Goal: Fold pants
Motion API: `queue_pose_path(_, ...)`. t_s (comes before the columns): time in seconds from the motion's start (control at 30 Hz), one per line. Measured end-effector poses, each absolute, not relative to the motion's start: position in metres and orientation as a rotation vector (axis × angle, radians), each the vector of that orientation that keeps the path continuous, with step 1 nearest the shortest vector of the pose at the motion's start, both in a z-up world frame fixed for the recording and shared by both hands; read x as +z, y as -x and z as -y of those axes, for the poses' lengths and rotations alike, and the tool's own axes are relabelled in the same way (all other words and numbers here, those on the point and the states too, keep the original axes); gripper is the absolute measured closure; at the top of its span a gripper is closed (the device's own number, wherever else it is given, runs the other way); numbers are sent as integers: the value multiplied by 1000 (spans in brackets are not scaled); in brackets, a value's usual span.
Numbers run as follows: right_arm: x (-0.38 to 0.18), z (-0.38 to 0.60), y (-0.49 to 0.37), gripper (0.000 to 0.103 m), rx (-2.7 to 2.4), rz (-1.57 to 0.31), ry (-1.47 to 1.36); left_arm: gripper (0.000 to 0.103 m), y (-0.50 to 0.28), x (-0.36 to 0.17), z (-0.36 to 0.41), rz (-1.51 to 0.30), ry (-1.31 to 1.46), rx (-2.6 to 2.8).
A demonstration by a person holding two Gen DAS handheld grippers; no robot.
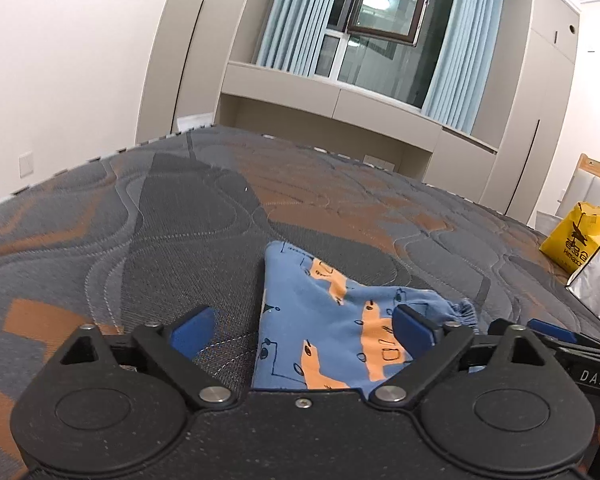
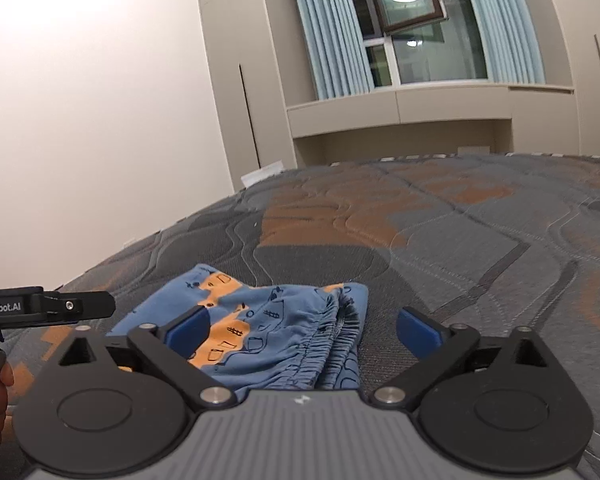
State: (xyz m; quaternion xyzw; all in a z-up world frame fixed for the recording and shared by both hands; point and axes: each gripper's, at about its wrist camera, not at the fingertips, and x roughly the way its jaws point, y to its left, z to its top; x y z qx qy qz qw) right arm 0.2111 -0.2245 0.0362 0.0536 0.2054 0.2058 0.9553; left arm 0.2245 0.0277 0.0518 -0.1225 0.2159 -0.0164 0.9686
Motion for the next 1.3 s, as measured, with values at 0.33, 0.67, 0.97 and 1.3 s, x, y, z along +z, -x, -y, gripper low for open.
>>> queue_pose_path(0.33, 59, 235, -154, 0, 388, -332, -107, 1, -169, 71, -16, -384, 187, -33)
queue_pose_path(0.67, 68, 240, -97, 0, 357, -229, -79, 1, -115, 64, 1, -362, 106, -57)
queue_pose_path(0.97, 58, 245, -50, 0, 318, -193, -46, 1, -82, 52, 11, -360, 109, -84)
queue_pose_path(1.3, 41, 242, -17, 0, 281, -175, -21, 1, -48, 37, 9, -307, 117, -38)
